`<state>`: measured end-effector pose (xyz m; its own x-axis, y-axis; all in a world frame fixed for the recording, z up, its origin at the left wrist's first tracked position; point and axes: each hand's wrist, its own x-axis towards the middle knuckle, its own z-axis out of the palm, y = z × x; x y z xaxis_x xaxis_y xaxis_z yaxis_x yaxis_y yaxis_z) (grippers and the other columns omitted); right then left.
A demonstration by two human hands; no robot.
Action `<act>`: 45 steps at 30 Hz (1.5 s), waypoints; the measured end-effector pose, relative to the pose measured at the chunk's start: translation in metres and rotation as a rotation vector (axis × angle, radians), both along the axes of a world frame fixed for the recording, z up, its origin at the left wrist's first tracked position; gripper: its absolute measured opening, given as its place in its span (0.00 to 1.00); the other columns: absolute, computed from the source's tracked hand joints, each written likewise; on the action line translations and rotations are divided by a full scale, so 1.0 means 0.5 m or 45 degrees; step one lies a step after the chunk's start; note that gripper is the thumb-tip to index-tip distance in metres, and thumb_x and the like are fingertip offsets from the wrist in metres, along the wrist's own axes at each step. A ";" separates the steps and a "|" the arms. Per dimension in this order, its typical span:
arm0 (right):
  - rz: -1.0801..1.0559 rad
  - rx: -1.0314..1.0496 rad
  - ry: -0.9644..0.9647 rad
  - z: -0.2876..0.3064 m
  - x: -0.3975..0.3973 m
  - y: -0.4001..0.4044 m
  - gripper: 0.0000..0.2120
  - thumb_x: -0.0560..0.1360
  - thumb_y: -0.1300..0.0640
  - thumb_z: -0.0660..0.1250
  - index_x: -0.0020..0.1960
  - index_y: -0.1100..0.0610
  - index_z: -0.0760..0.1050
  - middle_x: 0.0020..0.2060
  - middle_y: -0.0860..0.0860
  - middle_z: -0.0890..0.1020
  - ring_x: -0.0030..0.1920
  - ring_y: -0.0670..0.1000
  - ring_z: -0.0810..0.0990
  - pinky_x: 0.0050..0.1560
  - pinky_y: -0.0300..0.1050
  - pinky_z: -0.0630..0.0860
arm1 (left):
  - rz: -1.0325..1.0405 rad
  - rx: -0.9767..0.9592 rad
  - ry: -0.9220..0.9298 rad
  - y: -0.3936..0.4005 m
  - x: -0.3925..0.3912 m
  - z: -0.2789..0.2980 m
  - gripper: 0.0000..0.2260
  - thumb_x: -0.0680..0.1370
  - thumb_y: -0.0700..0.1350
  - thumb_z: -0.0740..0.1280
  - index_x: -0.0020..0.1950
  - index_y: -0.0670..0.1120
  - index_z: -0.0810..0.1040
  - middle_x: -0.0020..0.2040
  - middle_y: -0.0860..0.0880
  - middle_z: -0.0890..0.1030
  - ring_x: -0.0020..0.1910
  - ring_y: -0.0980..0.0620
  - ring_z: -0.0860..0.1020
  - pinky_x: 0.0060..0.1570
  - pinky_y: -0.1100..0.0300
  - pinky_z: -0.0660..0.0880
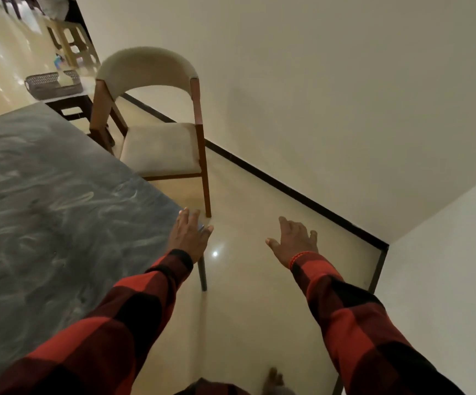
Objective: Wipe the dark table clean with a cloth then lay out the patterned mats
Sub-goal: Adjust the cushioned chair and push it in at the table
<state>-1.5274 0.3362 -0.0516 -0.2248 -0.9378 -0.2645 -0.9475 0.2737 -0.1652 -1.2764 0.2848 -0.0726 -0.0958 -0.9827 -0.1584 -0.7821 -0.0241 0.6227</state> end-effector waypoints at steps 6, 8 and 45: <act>0.229 0.006 0.051 -0.024 -0.126 -0.210 0.32 0.80 0.40 0.58 0.78 0.51 0.53 0.75 0.53 0.65 0.77 0.56 0.58 0.75 0.65 0.51 | 0.183 -0.041 -0.053 -0.152 -0.121 -0.012 0.26 0.82 0.54 0.64 0.78 0.48 0.64 0.81 0.43 0.55 0.80 0.44 0.52 0.78 0.44 0.55; 0.286 -0.017 0.026 -0.027 -0.171 -0.276 0.32 0.80 0.40 0.58 0.78 0.51 0.53 0.75 0.53 0.66 0.77 0.56 0.59 0.74 0.65 0.52 | 0.245 -0.039 -0.084 -0.195 -0.166 -0.013 0.25 0.82 0.54 0.64 0.77 0.48 0.65 0.81 0.43 0.56 0.80 0.44 0.54 0.77 0.44 0.57; 1.194 -0.061 0.020 -0.027 -0.287 -1.594 0.31 0.79 0.41 0.62 0.77 0.52 0.58 0.75 0.50 0.67 0.74 0.53 0.64 0.73 0.61 0.61 | 1.137 0.129 -0.036 -1.147 -0.374 -0.122 0.24 0.81 0.54 0.64 0.77 0.57 0.65 0.81 0.47 0.56 0.80 0.44 0.54 0.77 0.46 0.56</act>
<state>-1.6706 -0.4606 -0.0649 0.6253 -0.7475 -0.2241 -0.7798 -0.6097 -0.1420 -1.4634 -0.2888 -0.1338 0.7023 -0.6704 -0.2394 -0.4604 -0.6843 0.5655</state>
